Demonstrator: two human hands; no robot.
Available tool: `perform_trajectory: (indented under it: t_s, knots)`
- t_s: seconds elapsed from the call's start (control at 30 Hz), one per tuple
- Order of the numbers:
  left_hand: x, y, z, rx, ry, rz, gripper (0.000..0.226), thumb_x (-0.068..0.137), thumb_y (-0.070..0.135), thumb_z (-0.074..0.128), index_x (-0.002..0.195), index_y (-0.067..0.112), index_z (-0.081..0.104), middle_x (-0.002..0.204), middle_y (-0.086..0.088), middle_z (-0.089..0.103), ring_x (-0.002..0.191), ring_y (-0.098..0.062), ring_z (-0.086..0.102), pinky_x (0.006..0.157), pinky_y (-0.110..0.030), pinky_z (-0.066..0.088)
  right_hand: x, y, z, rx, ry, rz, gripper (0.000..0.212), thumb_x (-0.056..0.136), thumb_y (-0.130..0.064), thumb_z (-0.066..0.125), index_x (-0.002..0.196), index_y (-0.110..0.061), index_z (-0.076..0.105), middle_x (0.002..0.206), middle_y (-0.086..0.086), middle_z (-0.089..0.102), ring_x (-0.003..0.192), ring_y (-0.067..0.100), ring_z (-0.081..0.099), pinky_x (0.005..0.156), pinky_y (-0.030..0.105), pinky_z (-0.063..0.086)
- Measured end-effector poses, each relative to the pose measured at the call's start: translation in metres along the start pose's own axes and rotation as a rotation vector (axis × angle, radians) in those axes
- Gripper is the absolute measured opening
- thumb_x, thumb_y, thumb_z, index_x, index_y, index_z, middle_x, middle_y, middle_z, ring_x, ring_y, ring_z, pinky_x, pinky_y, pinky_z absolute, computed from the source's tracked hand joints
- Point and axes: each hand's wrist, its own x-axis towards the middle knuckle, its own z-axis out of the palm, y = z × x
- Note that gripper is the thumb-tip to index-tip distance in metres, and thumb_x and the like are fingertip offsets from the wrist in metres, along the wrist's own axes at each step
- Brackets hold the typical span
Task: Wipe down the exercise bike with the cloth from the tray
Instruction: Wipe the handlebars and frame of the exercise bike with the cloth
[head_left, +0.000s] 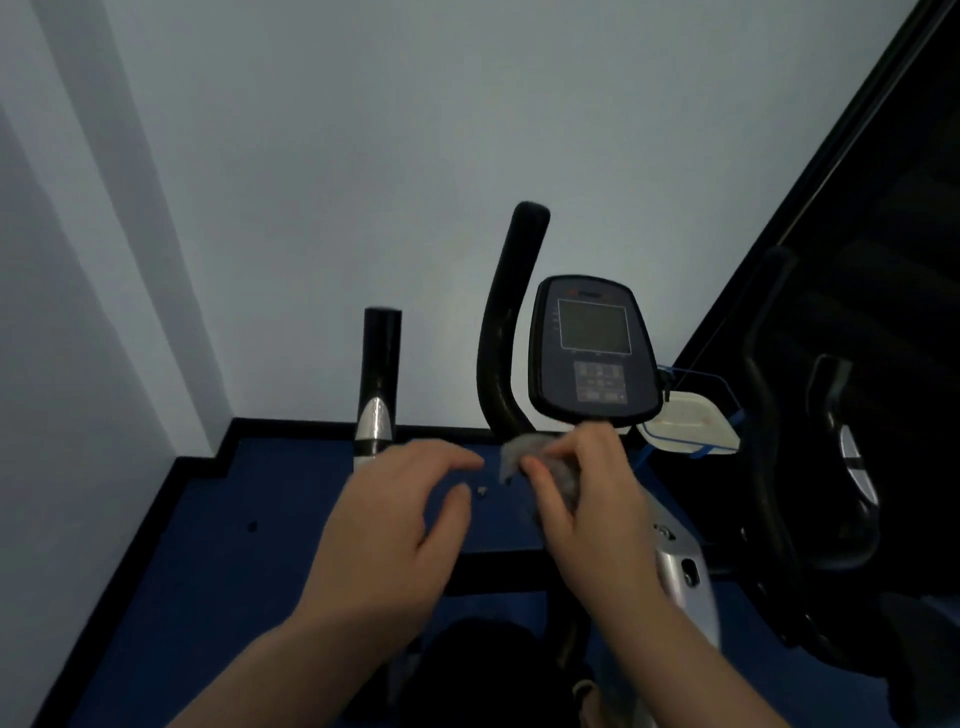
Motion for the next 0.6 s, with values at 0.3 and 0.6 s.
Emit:
perform_trajectory:
  t_s: [0.3,0.6]
  knots:
    - [0.081,-0.027,-0.027,0.108,0.043,0.164,0.019,0.089,0.009,0.056,0.102,0.018,0.067,0.094,0.018,0.058,0.086,0.003,0.051,0.079,-0.015,0.037,0.074,-0.029,0.033,0.023,-0.001,-0.022,0.017,0.091,-0.021,0.060,0.085,-0.015,0.046,0.089,-0.004,0.044,0.071,0.004,0.042,0.059,0.014,0.035]
    - [0.125,-0.045,-0.040,0.237,-0.077,0.348,0.020,0.086,0.016,0.055,0.099,0.017,0.069,0.100,0.006,0.068,0.098,-0.013,0.058,0.094,-0.026,0.037,0.072,-0.021,0.029,0.064,-0.065,0.004,0.018,0.089,-0.018,0.063,0.085,-0.020,0.046,0.088,-0.007,0.044,0.079,0.000,0.049,0.065,0.010,0.039]
